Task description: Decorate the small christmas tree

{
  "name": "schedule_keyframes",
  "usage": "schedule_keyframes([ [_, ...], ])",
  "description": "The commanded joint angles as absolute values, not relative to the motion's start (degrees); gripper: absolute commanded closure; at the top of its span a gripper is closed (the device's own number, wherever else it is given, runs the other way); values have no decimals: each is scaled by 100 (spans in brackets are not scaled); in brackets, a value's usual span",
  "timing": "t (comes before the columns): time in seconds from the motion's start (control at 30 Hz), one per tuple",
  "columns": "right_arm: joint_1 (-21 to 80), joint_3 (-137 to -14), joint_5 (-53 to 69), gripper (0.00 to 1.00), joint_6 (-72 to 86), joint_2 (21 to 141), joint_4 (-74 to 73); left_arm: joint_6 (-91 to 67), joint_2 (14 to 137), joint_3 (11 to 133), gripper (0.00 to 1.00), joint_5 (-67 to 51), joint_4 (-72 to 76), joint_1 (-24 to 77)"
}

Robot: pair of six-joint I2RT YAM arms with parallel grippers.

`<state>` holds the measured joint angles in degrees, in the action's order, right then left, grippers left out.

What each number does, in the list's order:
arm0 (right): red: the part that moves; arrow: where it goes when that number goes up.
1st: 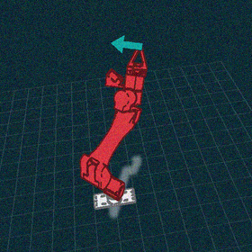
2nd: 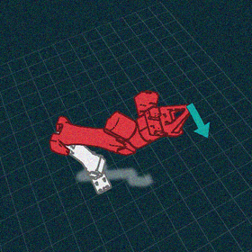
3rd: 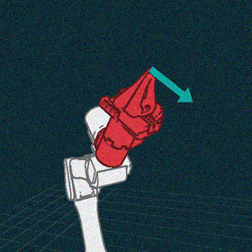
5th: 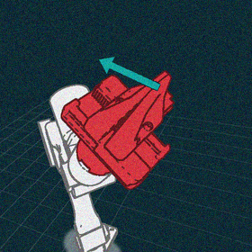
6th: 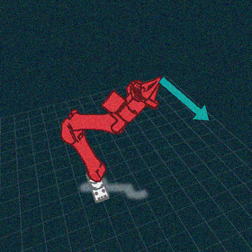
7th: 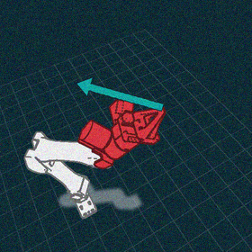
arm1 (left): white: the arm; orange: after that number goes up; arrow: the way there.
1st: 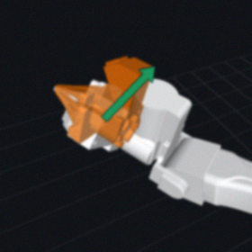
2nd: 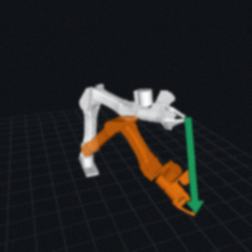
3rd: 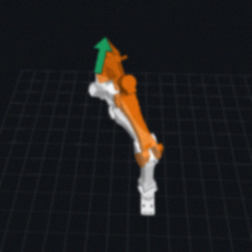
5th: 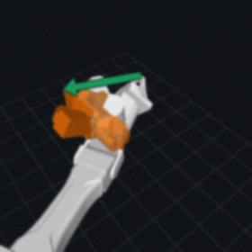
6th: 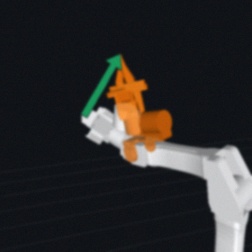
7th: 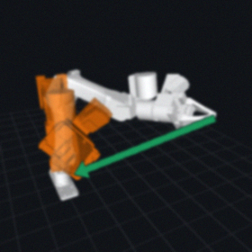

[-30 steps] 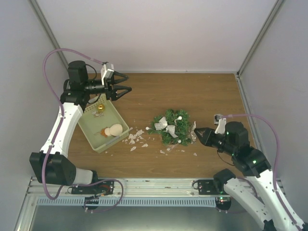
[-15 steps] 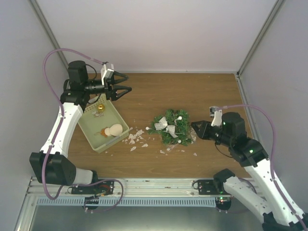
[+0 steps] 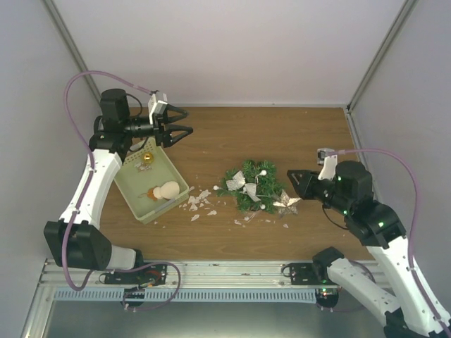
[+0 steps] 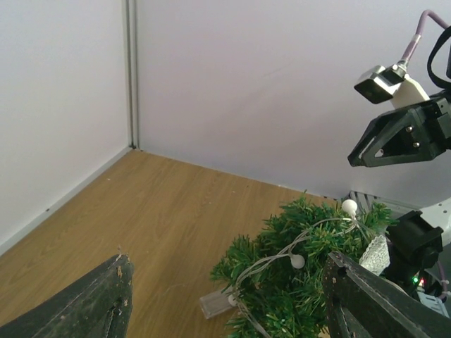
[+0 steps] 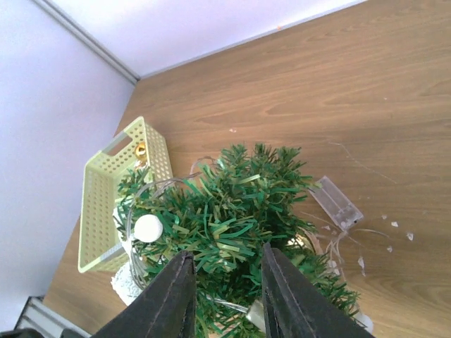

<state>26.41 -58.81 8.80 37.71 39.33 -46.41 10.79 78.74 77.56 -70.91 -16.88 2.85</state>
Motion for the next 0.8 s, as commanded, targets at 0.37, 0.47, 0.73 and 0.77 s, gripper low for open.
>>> schedule_keyframes([
  [0.37,2665,-6409,-53,65,4094,3258,-7157,1359,8010,8011,26,-7073,-1852,417],
  [0.47,2670,-5906,243,65,4593,2548,-6999,1412,8006,7986,26,-7051,-1871,441],
  [0.73,2667,-4907,800,57,5346,1803,-7357,2630,8072,8410,24,-6461,-3112,1012],
  [0.77,2671,-4924,780,56,5368,1867,-7438,2881,8084,8493,24,-6235,-3353,1181],
])
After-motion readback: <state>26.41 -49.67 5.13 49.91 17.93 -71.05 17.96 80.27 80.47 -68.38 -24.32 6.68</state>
